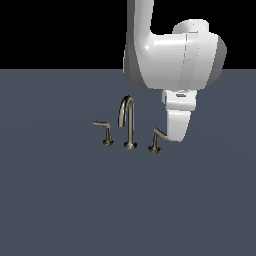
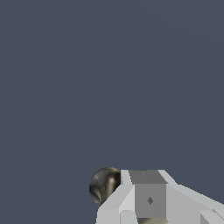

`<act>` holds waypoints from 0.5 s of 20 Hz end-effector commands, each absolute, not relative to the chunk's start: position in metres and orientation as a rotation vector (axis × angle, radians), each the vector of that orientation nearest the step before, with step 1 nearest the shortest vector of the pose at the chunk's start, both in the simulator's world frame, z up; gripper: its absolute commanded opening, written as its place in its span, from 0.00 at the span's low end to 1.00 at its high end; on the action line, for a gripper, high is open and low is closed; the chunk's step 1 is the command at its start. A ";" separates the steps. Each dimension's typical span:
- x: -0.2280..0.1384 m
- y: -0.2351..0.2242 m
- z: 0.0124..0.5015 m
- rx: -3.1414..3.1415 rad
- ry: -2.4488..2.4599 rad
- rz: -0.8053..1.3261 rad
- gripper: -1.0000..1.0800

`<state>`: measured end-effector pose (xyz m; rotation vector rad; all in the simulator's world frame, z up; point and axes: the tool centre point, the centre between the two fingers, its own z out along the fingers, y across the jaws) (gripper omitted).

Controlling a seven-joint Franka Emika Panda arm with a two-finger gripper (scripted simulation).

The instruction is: Turn on the faucet by rotating a designated handle.

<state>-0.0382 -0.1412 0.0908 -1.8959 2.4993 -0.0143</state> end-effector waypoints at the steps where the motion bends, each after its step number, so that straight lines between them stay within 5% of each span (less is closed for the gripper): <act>1: -0.038 -0.141 0.091 -1.896 2.499 -0.014 0.00; 10: -0.053 -0.097 0.091 -1.908 2.495 -0.002 0.00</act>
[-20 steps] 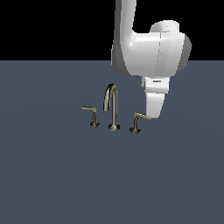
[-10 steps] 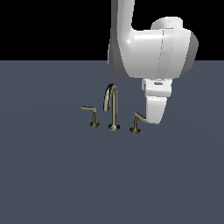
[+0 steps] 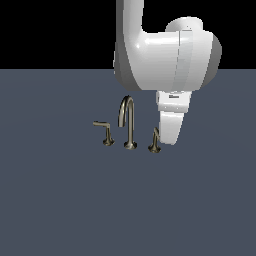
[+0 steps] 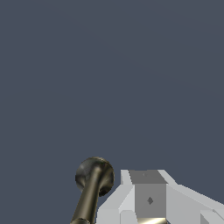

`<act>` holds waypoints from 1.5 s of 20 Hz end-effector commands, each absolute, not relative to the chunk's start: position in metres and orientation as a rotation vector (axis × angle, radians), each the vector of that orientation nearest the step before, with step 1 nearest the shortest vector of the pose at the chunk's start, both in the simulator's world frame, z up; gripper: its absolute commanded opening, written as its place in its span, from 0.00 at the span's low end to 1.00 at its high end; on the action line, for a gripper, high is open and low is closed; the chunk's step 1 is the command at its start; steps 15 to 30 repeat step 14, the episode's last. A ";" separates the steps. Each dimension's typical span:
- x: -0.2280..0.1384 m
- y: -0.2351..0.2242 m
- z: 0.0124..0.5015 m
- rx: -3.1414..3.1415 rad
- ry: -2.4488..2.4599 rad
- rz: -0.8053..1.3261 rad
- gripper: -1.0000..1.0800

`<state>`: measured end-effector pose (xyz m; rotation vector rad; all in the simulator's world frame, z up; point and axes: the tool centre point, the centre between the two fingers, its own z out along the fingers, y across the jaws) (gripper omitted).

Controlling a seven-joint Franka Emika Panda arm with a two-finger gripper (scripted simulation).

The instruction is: Turn on the faucet by rotating a designated handle.

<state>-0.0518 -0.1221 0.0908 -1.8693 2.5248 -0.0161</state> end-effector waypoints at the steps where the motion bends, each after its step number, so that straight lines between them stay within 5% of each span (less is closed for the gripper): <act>1: -0.055 -0.092 0.091 -1.910 2.494 -0.001 0.00; 3: -0.056 -0.117 0.091 -1.866 2.531 -0.012 0.00; 13: -0.032 -0.054 0.091 -1.909 2.495 0.000 0.00; 30: -0.032 -0.054 0.091 -1.909 2.495 0.000 0.00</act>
